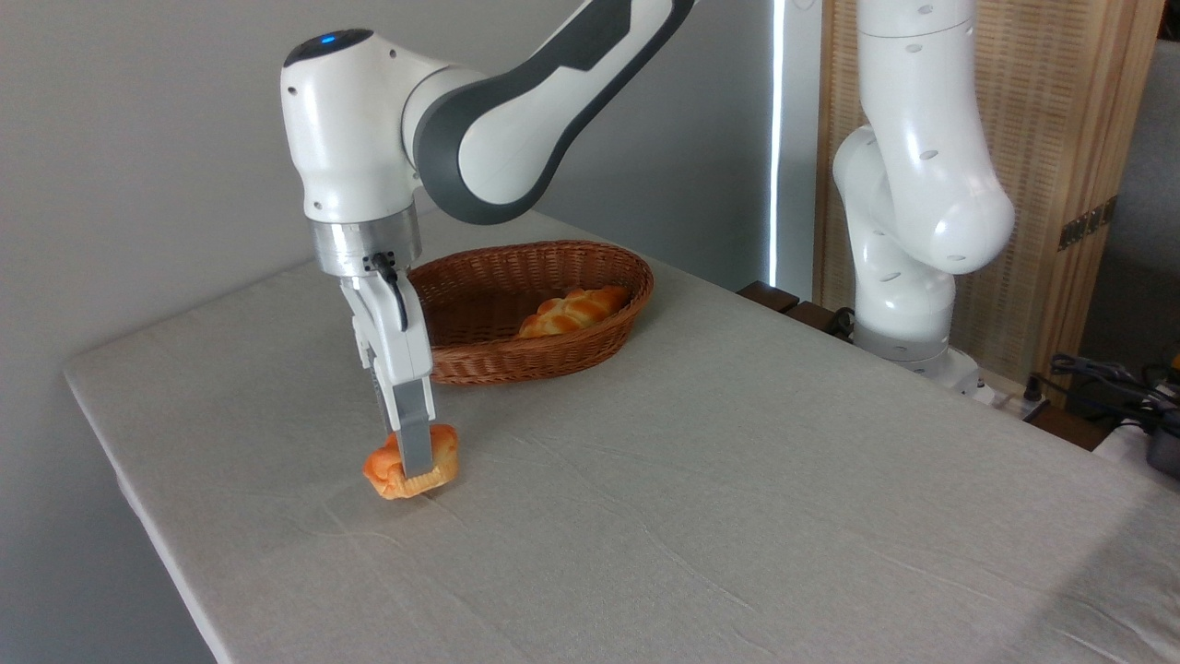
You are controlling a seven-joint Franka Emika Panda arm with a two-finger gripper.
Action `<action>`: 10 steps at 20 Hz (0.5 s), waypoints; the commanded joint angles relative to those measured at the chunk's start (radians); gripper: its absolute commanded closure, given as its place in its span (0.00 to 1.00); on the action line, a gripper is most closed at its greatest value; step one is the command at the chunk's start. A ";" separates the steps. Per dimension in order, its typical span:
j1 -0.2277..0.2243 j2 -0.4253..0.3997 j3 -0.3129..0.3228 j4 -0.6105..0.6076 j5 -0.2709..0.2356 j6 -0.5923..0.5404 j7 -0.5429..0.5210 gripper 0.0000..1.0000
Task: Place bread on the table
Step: 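Carry the held roll out of the basket and lower it onto the table, then open the gripper to release the roll and raise it away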
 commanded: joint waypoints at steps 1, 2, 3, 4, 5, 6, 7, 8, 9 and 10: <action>0.000 -0.002 -0.002 0.017 0.000 -0.001 0.004 0.00; 0.000 0.000 -0.002 0.017 -0.001 -0.001 0.002 0.00; 0.000 0.000 -0.002 0.017 -0.003 -0.001 0.002 0.00; 0.000 0.000 -0.002 0.018 -0.003 -0.001 0.001 0.00; 0.000 0.000 -0.002 0.018 -0.003 -0.001 -0.001 0.00; 0.001 -0.002 -0.001 0.020 -0.003 -0.002 -0.002 0.00; 0.001 -0.003 -0.001 0.020 -0.003 -0.002 -0.002 0.00; 0.009 -0.012 0.001 0.023 -0.003 -0.008 -0.004 0.00; 0.013 -0.019 -0.001 0.024 -0.004 -0.011 -0.006 0.00; 0.026 -0.041 -0.007 0.029 -0.007 -0.017 -0.007 0.00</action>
